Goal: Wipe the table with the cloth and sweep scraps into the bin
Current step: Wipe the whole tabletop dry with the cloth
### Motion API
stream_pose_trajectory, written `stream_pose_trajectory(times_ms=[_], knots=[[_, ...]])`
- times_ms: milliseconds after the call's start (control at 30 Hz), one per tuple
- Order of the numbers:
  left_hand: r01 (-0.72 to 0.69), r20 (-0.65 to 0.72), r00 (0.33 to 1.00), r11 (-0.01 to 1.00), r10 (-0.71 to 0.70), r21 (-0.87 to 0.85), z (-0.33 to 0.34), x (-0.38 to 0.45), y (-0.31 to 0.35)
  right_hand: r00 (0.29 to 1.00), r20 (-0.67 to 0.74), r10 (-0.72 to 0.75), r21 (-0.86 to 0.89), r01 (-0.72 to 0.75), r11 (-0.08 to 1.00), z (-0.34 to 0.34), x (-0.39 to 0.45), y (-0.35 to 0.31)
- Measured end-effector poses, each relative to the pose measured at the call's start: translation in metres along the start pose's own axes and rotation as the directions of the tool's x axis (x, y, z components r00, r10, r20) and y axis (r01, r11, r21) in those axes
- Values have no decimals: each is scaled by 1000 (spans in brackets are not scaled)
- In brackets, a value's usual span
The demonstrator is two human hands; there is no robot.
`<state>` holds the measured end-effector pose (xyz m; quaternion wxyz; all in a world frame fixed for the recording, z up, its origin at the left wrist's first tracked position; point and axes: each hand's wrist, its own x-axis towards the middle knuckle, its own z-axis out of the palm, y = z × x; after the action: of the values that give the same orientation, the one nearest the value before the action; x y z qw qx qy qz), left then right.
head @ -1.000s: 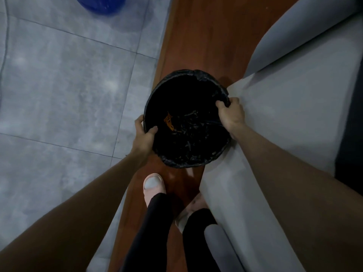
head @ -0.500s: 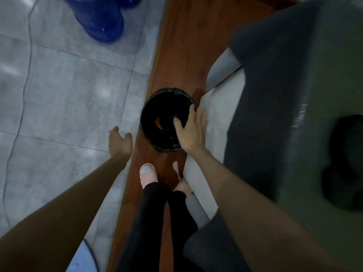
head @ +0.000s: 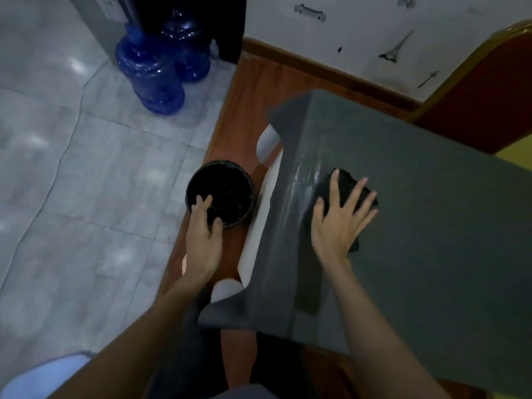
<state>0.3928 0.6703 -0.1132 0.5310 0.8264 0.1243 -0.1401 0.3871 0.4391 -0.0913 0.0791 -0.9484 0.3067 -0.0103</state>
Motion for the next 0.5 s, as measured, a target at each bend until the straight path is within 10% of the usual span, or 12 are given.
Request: stream_pose_trajectory(times_ms=[300, 500], knots=[[-90, -112, 989, 995, 95, 51, 67, -110, 22, 956, 50, -289, 302, 262, 917, -23, 18, 59], [36, -170, 985, 980, -2, 198, 98, -151, -7, 690, 4, -724, 424, 654, 626, -29, -64, 73]])
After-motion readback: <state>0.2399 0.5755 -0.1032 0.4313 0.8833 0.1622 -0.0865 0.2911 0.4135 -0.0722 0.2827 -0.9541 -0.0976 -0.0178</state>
